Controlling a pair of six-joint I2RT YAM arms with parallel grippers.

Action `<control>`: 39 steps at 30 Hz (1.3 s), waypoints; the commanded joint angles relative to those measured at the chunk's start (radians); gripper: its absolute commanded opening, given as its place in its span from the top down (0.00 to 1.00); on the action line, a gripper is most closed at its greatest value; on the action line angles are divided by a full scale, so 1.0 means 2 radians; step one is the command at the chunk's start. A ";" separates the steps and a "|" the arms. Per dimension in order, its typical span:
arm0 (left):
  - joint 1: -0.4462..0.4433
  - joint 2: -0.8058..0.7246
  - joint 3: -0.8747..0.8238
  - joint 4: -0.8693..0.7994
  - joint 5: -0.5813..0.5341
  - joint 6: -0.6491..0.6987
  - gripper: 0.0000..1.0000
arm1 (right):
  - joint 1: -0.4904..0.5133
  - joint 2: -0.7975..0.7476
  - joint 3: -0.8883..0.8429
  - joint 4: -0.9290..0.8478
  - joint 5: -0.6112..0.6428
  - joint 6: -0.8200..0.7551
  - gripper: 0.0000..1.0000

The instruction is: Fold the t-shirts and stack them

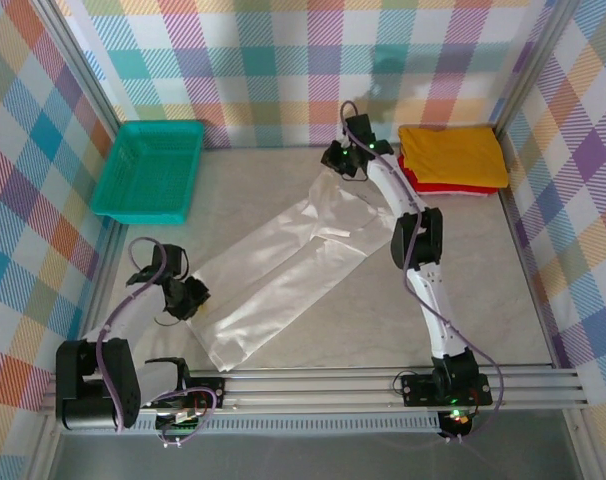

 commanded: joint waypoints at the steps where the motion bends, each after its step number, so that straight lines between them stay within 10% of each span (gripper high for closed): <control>1: -0.007 -0.024 0.016 -0.039 0.007 -0.004 0.79 | -0.004 -0.116 -0.063 -0.046 0.001 -0.025 0.82; 9: -0.010 0.029 0.125 -0.020 0.004 0.033 0.76 | 0.000 -0.320 -0.444 0.014 0.107 -0.022 0.95; 21: -0.011 0.118 0.174 0.034 0.004 0.040 0.77 | 0.002 -0.237 -0.451 0.000 0.107 -0.025 1.00; 27: -0.011 0.096 0.176 0.010 -0.008 0.044 0.77 | 0.002 -0.151 -0.388 -0.006 0.093 -0.008 1.00; 39: -0.034 0.019 0.131 -0.039 0.034 0.052 0.75 | -0.001 0.121 0.108 0.004 -0.123 0.066 1.00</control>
